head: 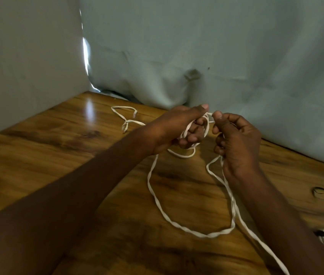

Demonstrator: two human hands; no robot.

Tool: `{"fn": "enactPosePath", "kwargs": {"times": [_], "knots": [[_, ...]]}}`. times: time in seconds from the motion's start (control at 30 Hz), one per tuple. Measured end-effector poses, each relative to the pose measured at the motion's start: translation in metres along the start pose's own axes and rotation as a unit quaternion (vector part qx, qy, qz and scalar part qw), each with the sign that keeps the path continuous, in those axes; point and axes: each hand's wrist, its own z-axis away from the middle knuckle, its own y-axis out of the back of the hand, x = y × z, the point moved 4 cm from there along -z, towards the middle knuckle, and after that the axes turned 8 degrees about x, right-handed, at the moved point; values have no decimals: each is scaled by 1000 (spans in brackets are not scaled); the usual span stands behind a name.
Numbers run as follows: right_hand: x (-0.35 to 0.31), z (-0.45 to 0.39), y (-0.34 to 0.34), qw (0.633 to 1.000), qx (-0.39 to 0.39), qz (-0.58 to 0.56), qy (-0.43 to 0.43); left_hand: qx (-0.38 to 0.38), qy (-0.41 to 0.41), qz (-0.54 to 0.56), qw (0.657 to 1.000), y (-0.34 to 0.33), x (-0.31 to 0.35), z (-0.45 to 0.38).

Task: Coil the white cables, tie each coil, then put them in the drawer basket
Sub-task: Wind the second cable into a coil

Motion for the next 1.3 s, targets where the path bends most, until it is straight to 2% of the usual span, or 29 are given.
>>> {"fn": "enactPosePath", "kwargs": {"times": [0.13,0.27,0.4,0.47,0.57,0.6,0.63,0.7,0.73,0.8,0.87,0.93,1.0,1.07,1.13,1.23,1.3], "knots": [[1,-1,-1,999,-11,37,12,-61,20,113,991,6,-2,-1],[4,7,-9,990,-60,115,51,-106,5,266,958,8,7,-4],[1,16,-18,957,-134,237,99,-45,-29,361,931,23,13,-8],[3,22,-25,926,-189,314,88,6,-50,411,910,36,14,-11],[5,38,-34,897,-286,335,49,83,-69,453,885,49,13,-14],[5,43,-37,883,-317,342,54,108,-77,443,887,50,13,-14],[4,47,-38,870,-343,349,58,133,-88,397,904,50,14,-14],[0,52,-40,855,-383,345,52,185,-118,176,960,47,17,-11],[-2,54,-40,852,-400,335,47,191,-137,36,971,43,18,-9],[-8,54,-39,853,-419,311,31,163,-166,-152,961,35,15,-7],[-12,49,-36,869,-411,276,-8,147,-181,-228,945,33,10,-4],[-15,43,-30,895,-394,198,-69,126,-185,-237,945,33,9,-2],[-19,36,-24,919,-368,75,-120,77,-168,-192,964,31,13,2],[-23,24,-18,933,-327,-54,-141,33,-137,-164,976,28,15,5],[-23,12,-14,938,-284,-131,-148,2,-111,-130,985,24,18,9],[-14,6,-14,954,-216,-133,-161,-43,-92,-52,993,17,20,8],[-8,6,-13,969,-183,-84,-142,-46,-73,-6,996,17,17,4]]}}
